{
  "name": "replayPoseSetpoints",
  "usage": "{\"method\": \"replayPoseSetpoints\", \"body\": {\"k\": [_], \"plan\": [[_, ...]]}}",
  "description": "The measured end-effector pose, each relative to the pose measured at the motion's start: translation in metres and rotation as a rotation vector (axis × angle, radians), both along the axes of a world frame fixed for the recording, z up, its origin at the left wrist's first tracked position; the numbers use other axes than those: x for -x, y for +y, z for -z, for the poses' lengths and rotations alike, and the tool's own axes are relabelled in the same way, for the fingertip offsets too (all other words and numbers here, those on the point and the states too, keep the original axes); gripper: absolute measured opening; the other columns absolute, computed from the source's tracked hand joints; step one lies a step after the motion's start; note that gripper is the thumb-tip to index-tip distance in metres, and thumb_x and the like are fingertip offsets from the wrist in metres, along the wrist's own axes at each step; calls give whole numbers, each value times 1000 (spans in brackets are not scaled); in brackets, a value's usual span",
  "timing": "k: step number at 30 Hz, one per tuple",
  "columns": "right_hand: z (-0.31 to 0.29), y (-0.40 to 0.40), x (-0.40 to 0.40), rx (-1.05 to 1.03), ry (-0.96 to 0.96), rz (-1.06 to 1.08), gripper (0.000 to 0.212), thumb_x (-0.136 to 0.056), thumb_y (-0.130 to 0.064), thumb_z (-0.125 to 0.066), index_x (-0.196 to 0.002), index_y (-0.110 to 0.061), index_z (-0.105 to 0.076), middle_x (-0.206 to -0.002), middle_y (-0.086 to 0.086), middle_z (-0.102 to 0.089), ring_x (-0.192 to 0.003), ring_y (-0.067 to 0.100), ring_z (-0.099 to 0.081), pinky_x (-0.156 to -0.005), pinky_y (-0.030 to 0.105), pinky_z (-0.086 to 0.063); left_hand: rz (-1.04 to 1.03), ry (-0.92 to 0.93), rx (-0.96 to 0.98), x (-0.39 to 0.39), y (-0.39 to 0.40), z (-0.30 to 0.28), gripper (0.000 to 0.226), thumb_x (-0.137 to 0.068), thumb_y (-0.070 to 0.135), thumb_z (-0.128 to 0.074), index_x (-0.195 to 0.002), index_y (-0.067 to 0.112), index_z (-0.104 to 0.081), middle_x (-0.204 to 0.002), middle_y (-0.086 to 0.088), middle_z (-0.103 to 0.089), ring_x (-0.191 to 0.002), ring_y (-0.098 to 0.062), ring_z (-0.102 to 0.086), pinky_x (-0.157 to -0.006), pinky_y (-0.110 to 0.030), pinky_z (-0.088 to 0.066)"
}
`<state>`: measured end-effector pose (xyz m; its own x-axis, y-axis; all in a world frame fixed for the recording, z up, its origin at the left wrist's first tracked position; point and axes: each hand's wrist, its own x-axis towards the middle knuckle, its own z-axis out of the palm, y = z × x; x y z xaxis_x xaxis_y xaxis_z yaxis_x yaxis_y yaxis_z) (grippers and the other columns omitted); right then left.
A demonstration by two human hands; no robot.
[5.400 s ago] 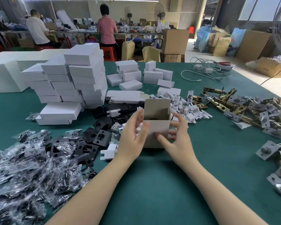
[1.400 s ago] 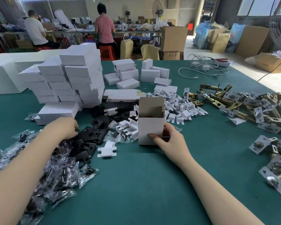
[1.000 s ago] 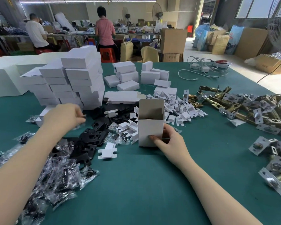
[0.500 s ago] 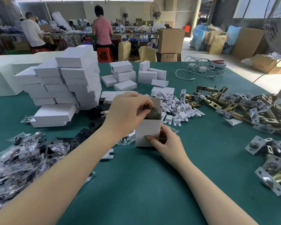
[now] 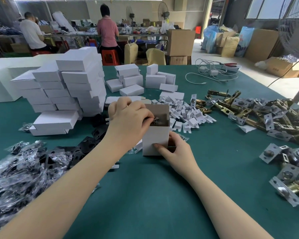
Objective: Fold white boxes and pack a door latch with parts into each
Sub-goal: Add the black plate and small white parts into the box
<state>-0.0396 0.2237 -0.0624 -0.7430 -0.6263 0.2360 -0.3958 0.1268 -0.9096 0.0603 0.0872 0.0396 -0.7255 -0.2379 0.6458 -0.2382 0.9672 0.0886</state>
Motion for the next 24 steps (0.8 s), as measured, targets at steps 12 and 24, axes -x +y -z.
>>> {"method": "replayPoseSetpoints", "body": {"k": [12,24], "plan": [[1,0,-1,8,5,4,39,-82,-35,-75,-109,-54,-54,-98,-27,-68,-91,-3,-64,-74,8,-47,45,-53,-90,9,3,-10,16,-94,41,-59,-104,42,-72,-90,11,-59,-106,-11,-38,-89,-29,-16],[4,-1,-1,18,70,23,59,-84,-32,-73,-133,-48,-44,-110,-25,-62,-96,-1,-60,-84,18,-50,211,-173,-131,5,-12,8,24,-98,24,-51,-104,33,-72,-106,16,-64,-102,-10,-49,-94,-32,-29]]}}
